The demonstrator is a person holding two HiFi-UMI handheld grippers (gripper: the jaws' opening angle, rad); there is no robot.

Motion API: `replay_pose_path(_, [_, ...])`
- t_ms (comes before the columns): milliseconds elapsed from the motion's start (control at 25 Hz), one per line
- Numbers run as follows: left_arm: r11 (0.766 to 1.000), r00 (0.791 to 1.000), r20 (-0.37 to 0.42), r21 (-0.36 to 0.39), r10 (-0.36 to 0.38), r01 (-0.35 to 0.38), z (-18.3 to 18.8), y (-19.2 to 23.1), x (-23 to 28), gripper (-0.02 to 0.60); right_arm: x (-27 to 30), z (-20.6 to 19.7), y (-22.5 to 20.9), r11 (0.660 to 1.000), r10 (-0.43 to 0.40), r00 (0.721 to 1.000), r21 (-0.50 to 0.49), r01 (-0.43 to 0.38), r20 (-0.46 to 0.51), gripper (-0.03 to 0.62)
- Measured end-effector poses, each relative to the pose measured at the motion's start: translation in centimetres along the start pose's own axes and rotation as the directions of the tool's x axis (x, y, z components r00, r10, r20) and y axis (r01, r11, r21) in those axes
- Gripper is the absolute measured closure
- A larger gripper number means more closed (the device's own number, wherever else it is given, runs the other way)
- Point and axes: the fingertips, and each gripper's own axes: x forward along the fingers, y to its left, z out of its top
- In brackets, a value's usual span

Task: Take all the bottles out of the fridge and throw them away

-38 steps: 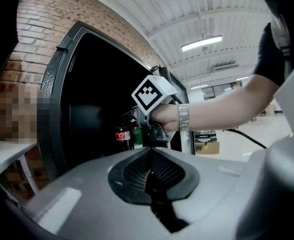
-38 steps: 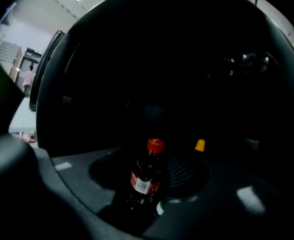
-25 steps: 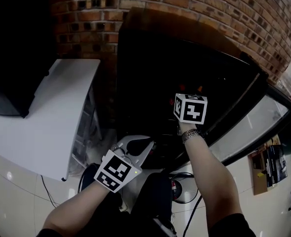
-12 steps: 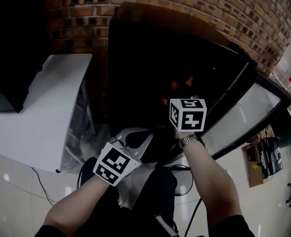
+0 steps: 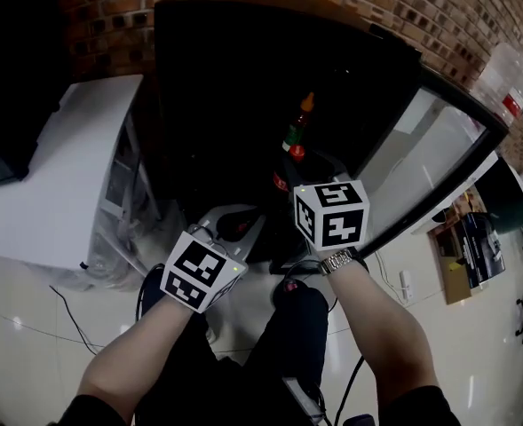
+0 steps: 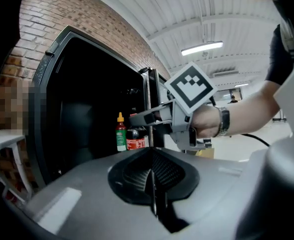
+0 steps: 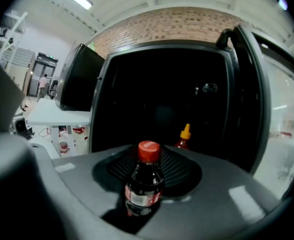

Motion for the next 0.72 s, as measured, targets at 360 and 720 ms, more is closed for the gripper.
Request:
replay_pose_path(360, [0.998,0.995,-0.083,-0.029,-0.062,0.060,-3.5,-6.0,2.0,0.577,-6.5,-9.9,-0.5,0.999,-0.007,0.992,0.036,0.012,-0.126,0.459])
replay_pose_path(720, [0.986,0.973,-0.166,-0.086,-0.158,0.146,-9.4,-12.3,5.7,0.577,-11.9,-21.9,-2.3,0.992,-0.027,0.962,0.109,0.058,-0.272,0.459])
